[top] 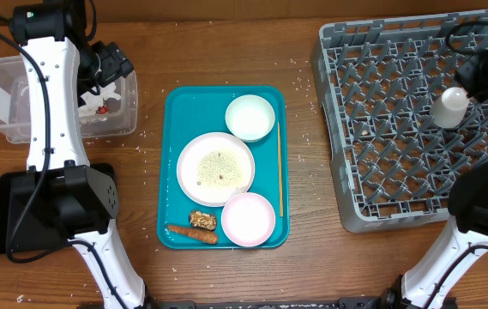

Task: Sort waste into correct bins and load items into the dishwasher
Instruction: 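Return right gripper to the tray and grasp the white saucer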

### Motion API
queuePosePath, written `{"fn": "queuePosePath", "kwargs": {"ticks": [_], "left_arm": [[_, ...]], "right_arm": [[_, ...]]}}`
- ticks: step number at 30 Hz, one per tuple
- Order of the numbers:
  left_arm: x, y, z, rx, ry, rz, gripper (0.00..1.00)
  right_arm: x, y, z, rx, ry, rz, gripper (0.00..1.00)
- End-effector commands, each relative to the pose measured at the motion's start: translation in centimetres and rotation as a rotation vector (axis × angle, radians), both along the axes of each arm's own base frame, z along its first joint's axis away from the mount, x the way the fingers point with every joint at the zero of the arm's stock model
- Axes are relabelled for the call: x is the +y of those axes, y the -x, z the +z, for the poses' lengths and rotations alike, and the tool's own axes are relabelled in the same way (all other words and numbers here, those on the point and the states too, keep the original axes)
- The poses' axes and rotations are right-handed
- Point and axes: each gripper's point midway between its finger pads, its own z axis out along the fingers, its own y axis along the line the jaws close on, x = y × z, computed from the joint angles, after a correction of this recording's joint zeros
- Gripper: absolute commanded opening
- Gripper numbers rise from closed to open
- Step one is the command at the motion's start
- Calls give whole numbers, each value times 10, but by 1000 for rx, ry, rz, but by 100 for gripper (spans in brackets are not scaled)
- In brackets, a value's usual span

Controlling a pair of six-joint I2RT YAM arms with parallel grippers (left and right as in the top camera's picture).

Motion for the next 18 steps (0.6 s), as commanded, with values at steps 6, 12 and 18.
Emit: {"fn": "queuePosePath", "kwargs": {"ticks": [6,12,18], "left_arm": [[-59,-4,27,-110,222,-336,100],[-134,2,38,-166,328,-687,100],[-168,10,26,-75,147,-700,100]], "right_arm": [[127,-20,111,-408,-434,388,71],[195,-19,111,-391,-539,591,100],[227,-21,102,-343,-444,671,100]]}}
